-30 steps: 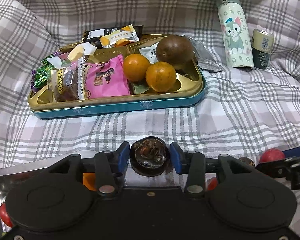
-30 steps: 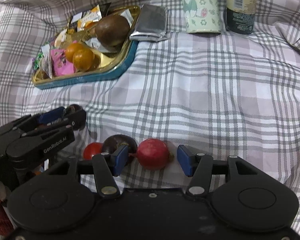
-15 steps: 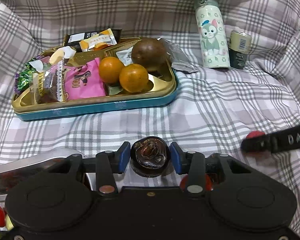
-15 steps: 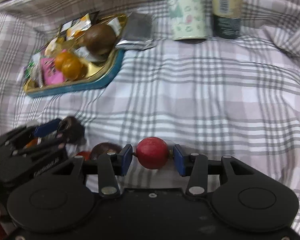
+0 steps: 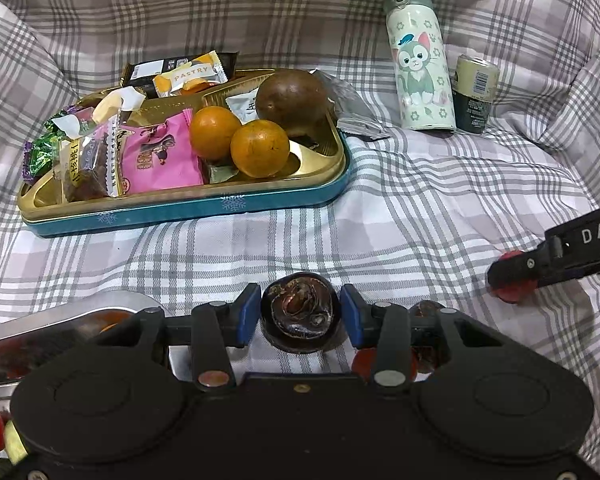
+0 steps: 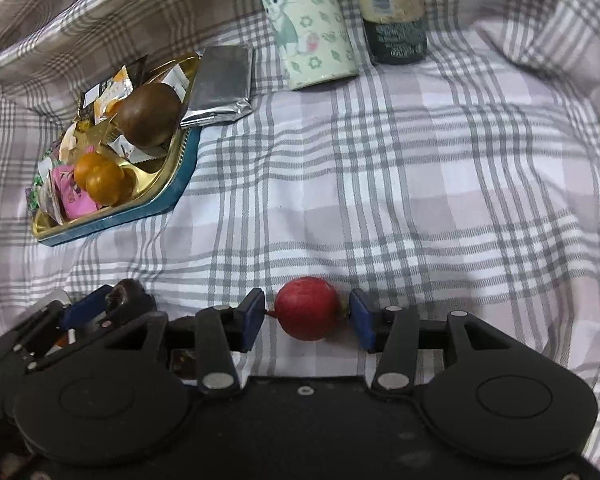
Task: Organize fruits
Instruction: 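Lift both plums and carry them toward the steel tray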
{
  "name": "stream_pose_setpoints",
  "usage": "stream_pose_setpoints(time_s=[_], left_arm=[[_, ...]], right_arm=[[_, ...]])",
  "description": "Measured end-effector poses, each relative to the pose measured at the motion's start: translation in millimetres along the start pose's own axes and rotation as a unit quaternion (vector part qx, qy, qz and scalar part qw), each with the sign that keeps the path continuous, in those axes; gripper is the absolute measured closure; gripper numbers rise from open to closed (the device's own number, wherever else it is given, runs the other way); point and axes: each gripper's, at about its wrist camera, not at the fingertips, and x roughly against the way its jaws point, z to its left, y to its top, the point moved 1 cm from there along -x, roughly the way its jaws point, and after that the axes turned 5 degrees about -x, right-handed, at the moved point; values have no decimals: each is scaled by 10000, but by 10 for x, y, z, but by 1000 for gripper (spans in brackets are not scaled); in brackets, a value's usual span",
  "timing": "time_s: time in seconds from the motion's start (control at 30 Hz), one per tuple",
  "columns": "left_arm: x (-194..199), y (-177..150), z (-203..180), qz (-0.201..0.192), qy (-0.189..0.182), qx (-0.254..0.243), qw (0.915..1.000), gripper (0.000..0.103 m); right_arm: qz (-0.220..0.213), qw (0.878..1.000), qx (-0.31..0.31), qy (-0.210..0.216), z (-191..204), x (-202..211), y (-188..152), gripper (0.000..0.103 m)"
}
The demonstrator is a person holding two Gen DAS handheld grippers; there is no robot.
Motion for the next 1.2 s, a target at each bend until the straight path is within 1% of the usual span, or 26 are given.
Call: stream_pose_setpoints(time_s=[0.07,0.23,0.47,0.53,0.63,0.8,0.97,1.1,1.2], left_arm=[[-1,0,-1,1,-1,-9,10000,52],[3,-9,-4,2,-8,-33,10000,52],[9,-15,15,-3,-48,21,10000,52],[13,-15,25,-14,-86,74,9999,52],[23,-14,44,-33,-135,172,9998,52],[125,-13,71,-192,-71,246,9995,52],[290,9,138,-394,47,388,9985,52],[461,29,263,-534,253,670,9960,52],[609,54,400,-648,409,922,9928,52]], right_arm=[[112,9999,-74,72,-17,-7,-2,52],[68,10000,-30,0,17,-25,-16,52],[-243,9978,400,-460,211,-96,-60,52],[-361,9957,592,-611,269,-102,-91,55],[-494,9941,693,-667,302,-92,-101,57],[-809,9942,617,-358,287,56,-79,57],[-1075,9922,623,83,372,181,-77,57],[-1151,9900,701,407,499,220,-107,57],[-1201,9868,881,630,633,251,-161,57]])
